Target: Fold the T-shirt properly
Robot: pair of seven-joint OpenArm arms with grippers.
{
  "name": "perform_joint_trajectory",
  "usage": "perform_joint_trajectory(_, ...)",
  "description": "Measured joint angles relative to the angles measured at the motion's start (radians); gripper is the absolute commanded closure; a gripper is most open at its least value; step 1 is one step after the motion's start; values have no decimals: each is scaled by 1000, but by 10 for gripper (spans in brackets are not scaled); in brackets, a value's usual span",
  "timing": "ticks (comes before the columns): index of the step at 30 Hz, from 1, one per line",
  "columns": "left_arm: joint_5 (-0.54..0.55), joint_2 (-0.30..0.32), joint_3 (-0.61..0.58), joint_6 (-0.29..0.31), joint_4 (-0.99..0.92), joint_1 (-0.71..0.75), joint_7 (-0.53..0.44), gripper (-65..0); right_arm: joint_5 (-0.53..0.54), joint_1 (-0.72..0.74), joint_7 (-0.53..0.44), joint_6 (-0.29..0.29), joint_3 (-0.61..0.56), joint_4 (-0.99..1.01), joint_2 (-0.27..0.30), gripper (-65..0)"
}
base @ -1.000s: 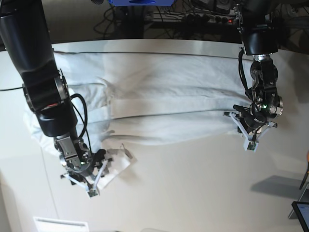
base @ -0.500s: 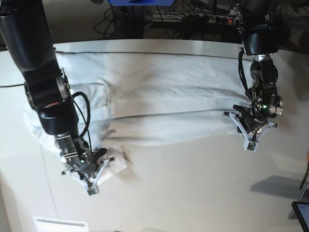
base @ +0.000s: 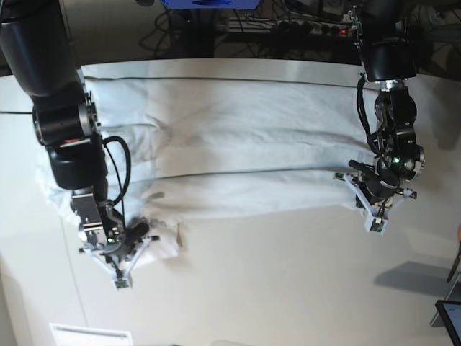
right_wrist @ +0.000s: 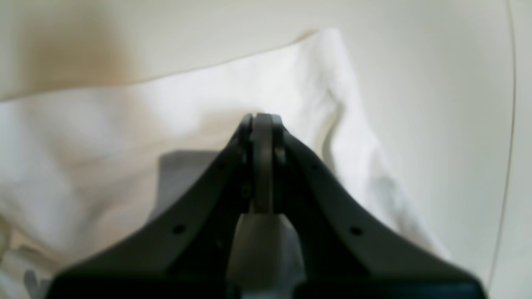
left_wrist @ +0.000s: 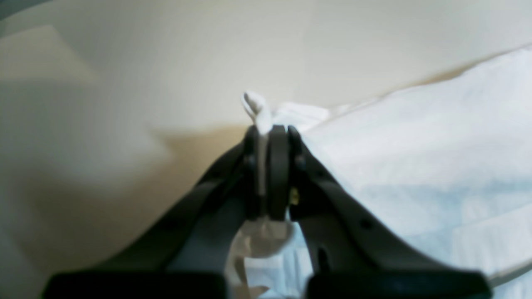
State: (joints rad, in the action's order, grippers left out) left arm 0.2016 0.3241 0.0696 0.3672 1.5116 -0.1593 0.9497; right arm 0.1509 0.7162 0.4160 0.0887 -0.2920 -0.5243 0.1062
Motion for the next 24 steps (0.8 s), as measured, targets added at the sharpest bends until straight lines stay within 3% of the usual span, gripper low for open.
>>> perform_joint_trajectory(6, -2, 0, 0, 0, -1, 0, 0, 0, 3, -31, 48, -7, 0, -240, -6, -4)
perform_joint_trajectory(10, -2, 0, 0, 0, -1, 0, 0, 0, 3, -22, 76, -11, 0, -280, -7, -15)
perform_joint_trajectory(11, -2, 0, 0, 0, -1, 0, 0, 0, 7, -26, 76, -40, 0, -280, -6, -30)
perform_joint_trajectory(14, -3, 0, 0, 0, -1, 9, -1, 0, 7, -32, 57, -117, 57, -255, -7, -168)
perform_joint_trajectory(17, -3, 0, 0, 0, -2, 16, 1, 0, 3, -11, 29, -127, 136, -187, 1, -348)
perform_joint_trajectory(18, -3, 0, 0, 0, -2, 16, 0, 0, 2, -4, 26, -120, 143, -166, 7, -382)
perform_joint_trajectory(24, -3, 0, 0, 0, -2, 15, 0, 0, 0, 6, -13, -24, 154, -92, 37, -405)
